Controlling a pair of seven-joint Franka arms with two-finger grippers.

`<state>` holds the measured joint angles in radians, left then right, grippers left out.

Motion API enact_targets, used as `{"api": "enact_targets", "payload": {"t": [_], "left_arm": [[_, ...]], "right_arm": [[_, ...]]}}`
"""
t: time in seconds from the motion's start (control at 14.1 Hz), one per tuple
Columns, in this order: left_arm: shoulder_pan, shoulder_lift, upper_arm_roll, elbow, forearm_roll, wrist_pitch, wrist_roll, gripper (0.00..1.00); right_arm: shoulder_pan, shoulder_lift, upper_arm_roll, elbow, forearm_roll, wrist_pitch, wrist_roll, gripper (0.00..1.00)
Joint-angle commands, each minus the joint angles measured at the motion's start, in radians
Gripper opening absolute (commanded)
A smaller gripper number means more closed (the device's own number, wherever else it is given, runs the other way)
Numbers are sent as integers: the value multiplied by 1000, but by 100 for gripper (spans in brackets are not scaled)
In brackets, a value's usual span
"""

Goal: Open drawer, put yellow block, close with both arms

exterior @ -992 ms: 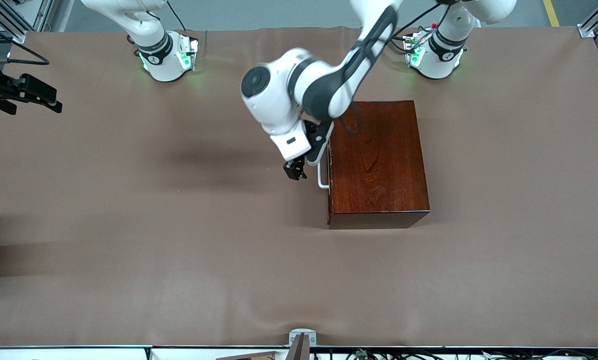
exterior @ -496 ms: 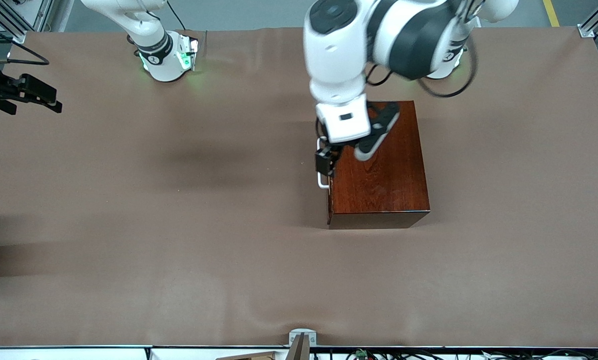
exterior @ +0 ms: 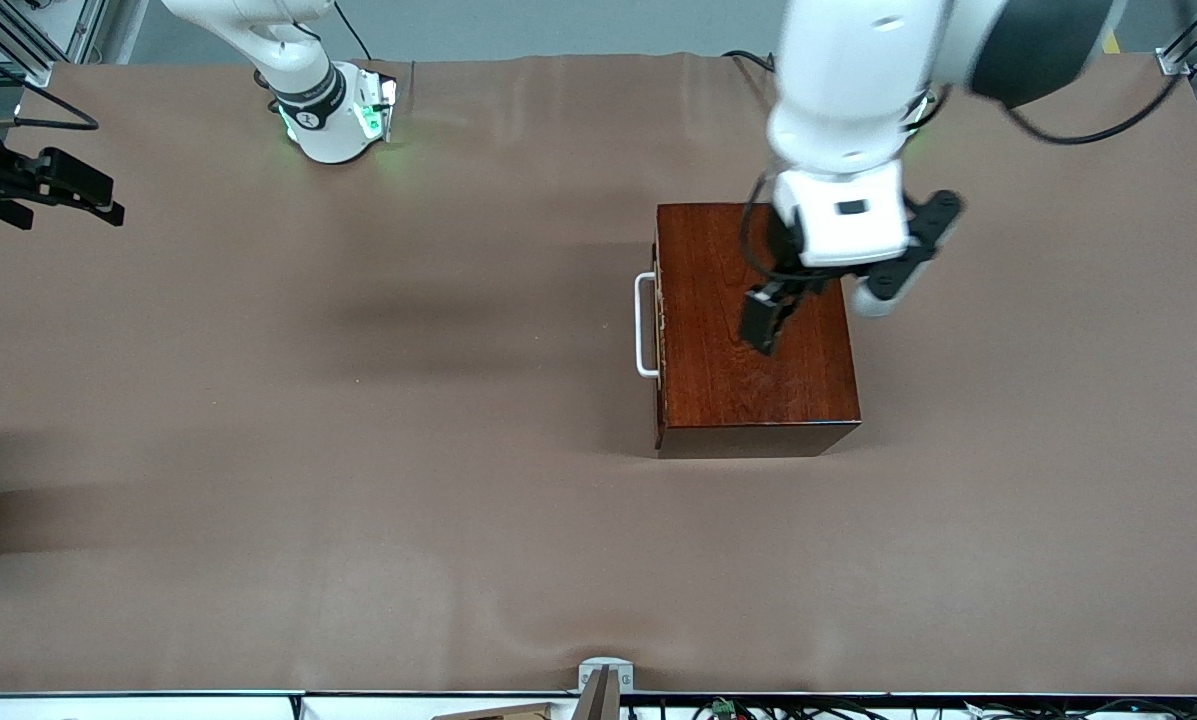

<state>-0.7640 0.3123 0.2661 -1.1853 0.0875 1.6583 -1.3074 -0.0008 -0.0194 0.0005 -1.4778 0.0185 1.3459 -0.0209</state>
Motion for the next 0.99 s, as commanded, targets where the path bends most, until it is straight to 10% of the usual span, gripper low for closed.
{"api": "enact_targets", "payload": {"t": [0.0, 0.5, 0.92], "left_arm": [[34, -93, -8, -42, -11, -75, 193, 100], [182, -159, -7, -54, -8, -259, 810, 100], [215, -286, -10, -218, 9, -250, 942, 100]], "right_arm": [[-7, -25, 4, -21, -6, 1, -8, 100], [-7, -24, 4, -21, -6, 1, -8, 100], [-7, -24, 4, -21, -6, 1, -8, 100]]}}
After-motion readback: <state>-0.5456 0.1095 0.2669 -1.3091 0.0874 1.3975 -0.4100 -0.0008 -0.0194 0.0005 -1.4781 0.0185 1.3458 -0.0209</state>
